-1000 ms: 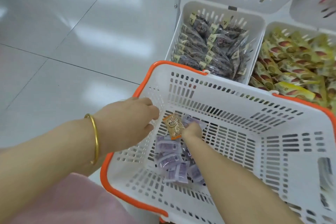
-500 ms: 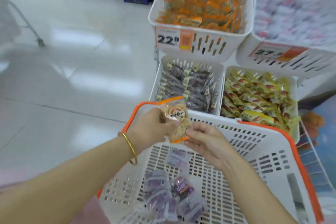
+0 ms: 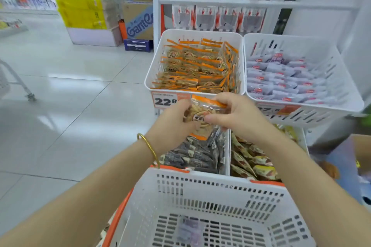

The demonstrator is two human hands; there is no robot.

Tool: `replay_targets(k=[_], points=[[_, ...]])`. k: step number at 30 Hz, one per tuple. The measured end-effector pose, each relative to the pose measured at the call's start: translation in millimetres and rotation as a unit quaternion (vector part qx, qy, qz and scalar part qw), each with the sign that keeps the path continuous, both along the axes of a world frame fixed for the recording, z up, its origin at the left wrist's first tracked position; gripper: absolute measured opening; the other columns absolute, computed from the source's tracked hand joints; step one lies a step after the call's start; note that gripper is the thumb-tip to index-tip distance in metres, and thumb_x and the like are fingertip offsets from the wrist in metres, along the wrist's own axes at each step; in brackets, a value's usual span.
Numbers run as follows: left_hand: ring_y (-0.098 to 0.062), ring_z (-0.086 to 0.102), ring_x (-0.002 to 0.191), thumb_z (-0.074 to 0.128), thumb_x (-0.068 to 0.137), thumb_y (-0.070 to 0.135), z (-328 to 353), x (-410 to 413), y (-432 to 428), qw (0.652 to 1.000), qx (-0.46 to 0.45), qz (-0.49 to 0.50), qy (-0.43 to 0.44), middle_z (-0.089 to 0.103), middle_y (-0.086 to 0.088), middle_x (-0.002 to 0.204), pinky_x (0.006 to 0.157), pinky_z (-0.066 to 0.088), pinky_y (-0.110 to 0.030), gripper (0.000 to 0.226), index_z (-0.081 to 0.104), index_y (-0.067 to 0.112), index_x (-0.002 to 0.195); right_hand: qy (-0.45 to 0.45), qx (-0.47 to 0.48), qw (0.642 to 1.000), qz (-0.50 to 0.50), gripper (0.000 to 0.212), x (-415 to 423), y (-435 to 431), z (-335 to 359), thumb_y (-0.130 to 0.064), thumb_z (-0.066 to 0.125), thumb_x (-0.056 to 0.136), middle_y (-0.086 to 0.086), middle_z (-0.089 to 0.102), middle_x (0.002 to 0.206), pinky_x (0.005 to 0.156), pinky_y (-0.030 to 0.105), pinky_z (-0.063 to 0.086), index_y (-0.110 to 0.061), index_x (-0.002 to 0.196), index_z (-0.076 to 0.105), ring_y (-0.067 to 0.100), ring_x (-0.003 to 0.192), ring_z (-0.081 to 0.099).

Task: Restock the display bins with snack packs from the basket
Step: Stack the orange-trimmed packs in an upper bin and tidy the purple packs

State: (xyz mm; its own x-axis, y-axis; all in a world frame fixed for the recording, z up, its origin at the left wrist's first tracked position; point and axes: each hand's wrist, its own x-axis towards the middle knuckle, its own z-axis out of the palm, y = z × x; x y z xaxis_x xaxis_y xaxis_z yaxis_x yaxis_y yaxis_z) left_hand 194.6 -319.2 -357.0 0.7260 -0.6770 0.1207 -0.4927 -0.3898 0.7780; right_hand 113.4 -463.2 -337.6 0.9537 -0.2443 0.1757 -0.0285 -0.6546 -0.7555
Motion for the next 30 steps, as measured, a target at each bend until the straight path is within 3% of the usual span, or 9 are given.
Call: replay_targets(k=[2, 6, 10, 13, 15, 17, 21, 25, 30], points=[[-0.017, 0.058, 0.085, 0.067, 0.083, 0.012, 6.1, 14.0, -6.5, 0.998, -0.039, 0.026, -0.034, 0.059, 0.002, 0.090, 0.073, 0.048, -0.025, 0.019, 0.054, 0.018, 0.095, -0.031, 0.038, 0.998, -0.029, 0.014, 13.5, -10.1, 9.2, -0.013, 0.075, 0.077, 0.016, 0.064, 0.079, 0.063, 0.043, 0.052, -0.006, 0.083, 0.065, 0.027, 0.067, 0.061], [-0.015, 0.052, 0.109, 0.063, 0.086, 0.012, 7.9, 52.1, -12.2, 0.981, -0.042, 0.104, -0.159, 0.055, 0.001, 0.114, 0.094, 0.043, -0.027, 0.027, 0.058, 0.014, 0.112, -0.133, 0.143, 0.972, -0.131, 0.009, 37.0, -33.6, 24.9, -0.005, 0.071, 0.081, 0.009, 0.069, 0.082, 0.063, 0.033, 0.060, -0.009, 0.080, 0.063, 0.017, 0.070, 0.067], [-0.028, 0.047, 0.114, 0.057, 0.085, 0.006, -0.1, 82.4, -10.4, 0.952, 0.026, 0.143, -0.270, 0.057, -0.007, 0.121, 0.100, 0.034, -0.034, 0.024, 0.064, 0.008, 0.108, -0.180, 0.100, 0.963, -0.172, 0.018, 89.1, -36.8, 33.9, -0.011, 0.072, 0.079, -0.005, 0.056, 0.063, 0.069, 0.046, 0.057, -0.014, 0.071, 0.057, 0.015, 0.063, 0.061], [-0.034, 0.045, 0.119, 0.058, 0.084, 0.006, -9.0, 99.3, -6.7, 0.935, 0.052, 0.160, -0.313, 0.061, -0.011, 0.119, 0.105, 0.031, -0.038, 0.022, 0.067, 0.006, 0.104, -0.190, 0.070, 0.968, -0.150, 0.018, 142.1, -24.4, 37.4, -0.019, 0.072, 0.075, 0.000, 0.060, 0.067, 0.072, 0.050, 0.054, -0.019, 0.068, 0.055, 0.025, 0.072, 0.065], [-0.038, 0.044, 0.123, 0.061, 0.082, 0.004, -14.1, 109.5, -5.0, 0.932, 0.053, 0.159, -0.321, 0.061, -0.015, 0.118, 0.107, 0.030, -0.042, 0.021, 0.067, 0.004, 0.102, -0.180, 0.020, 0.973, -0.142, 0.020, 171.2, -15.5, 35.8, -0.018, 0.072, 0.078, 0.002, 0.061, 0.070, 0.071, 0.039, 0.051, -0.016, 0.069, 0.055, 0.023, 0.073, 0.063], [-0.037, 0.041, 0.126, 0.060, 0.083, 0.003, -16.6, 115.7, -5.2, 0.935, 0.050, 0.156, -0.314, 0.059, -0.017, 0.119, 0.111, 0.023, -0.037, 0.020, 0.065, 0.003, 0.102, -0.159, -0.053, 0.976, -0.137, 0.022, 190.6, -9.7, 30.9, -0.017, 0.069, 0.082, -0.001, 0.058, 0.072, 0.064, 0.030, 0.041, -0.014, 0.070, 0.052, 0.019, 0.073, 0.057], [-0.032, 0.030, 0.133, 0.054, 0.087, 0.005, -18.0, 121.3, -7.7, 0.946, 0.025, 0.158, -0.282, 0.052, -0.015, 0.127, 0.113, 0.017, -0.029, 0.020, 0.062, 0.002, 0.106, -0.120, -0.205, 0.961, -0.138, 0.014, 209.2, -9.0, 13.3, -0.019, 0.062, 0.089, 0.002, 0.060, 0.081, 0.064, 0.031, 0.037, -0.015, 0.080, 0.052, 0.022, 0.081, 0.057], [-0.030, 0.026, 0.136, 0.051, 0.089, 0.006, -21.3, 123.0, -9.5, 0.952, 0.007, 0.157, -0.264, 0.050, -0.013, 0.129, 0.113, 0.016, -0.030, 0.021, 0.061, 0.003, 0.107, -0.129, -0.356, 0.912, -0.158, 0.014, 219.2, -4.3, 0.5, -0.025, 0.056, 0.093, 0.003, 0.063, 0.090, 0.060, 0.032, 0.036, -0.013, 0.090, 0.062, 0.026, 0.093, 0.057], [-0.032, 0.027, 0.135, 0.051, 0.089, 0.006, -21.3, 122.7, -8.3, 0.957, -0.007, 0.152, -0.247, 0.050, -0.014, 0.129, 0.112, 0.016, -0.028, 0.021, 0.062, 0.003, 0.107, -0.043, -0.432, 0.890, -0.140, 0.016, 239.8, -6.4, -11.0, -0.024, 0.061, 0.090, 0.005, 0.060, 0.110, 0.082, 0.038, 0.041, -0.016, 0.101, 0.071, 0.029, 0.110, 0.048]])
